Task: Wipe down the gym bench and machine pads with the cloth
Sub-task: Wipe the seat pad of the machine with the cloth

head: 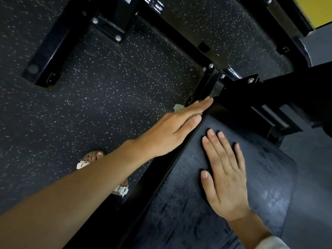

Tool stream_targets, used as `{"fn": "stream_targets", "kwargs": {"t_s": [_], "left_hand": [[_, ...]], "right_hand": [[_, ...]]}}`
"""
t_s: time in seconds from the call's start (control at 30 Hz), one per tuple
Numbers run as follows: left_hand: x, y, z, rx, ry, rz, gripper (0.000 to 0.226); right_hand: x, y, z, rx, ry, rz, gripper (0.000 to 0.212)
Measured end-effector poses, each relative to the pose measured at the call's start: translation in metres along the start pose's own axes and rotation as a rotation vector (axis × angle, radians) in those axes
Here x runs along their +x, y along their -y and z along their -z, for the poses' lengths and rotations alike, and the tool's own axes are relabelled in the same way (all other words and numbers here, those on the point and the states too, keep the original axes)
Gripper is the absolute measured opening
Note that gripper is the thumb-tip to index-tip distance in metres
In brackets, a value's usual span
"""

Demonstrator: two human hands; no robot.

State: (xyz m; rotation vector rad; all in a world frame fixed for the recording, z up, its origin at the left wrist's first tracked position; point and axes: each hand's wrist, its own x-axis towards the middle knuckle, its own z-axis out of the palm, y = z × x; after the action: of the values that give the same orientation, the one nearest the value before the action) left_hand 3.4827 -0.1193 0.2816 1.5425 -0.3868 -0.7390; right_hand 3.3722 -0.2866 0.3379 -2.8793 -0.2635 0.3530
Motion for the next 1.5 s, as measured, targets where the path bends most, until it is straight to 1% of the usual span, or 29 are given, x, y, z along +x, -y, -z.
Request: {"fn": "stream_targets", "kwargs": {"t_s": [0.23,0.57,1.0,1.2,1.3,1.43,1.5], "left_hand": [[-0.03,0.006,-0.005,-0.007,-0.002,-0.005,0.048],[-0.078,0.009,-0.009,0.008,0.018,0.033,0.05],[-0.105,0.008,-0.021,-0.018,-0.082,0.068,0.047],[-0.127,0.008,-0.027,-0.003,-0.126,0.067,0.043],[-0.139,0.008,-0.031,0.023,-0.169,0.07,0.042],[-0.155,0.004,-0.033,0.041,-0.189,0.059,0.046],[-0.162,-0.002,-0.033,0.039,-0.202,0.059,0.041]], "right_hand": [[0.0,-0.001,-0.001,-0.001,-0.022,0.011,0.056],[-0.001,0.0,-0.002,-0.02,-0.057,0.018,0.057],[-0.004,0.001,-0.003,-0.025,-0.072,0.017,0.056],[-0.007,0.004,-0.004,-0.02,-0.06,-0.026,0.055],[-0.01,0.013,-0.005,0.031,-0.058,-0.09,0.056],[-0.013,0.028,-0.004,0.105,-0.061,-0.165,0.057],[-0.013,0.034,-0.001,0.147,-0.07,-0.173,0.057]]}}
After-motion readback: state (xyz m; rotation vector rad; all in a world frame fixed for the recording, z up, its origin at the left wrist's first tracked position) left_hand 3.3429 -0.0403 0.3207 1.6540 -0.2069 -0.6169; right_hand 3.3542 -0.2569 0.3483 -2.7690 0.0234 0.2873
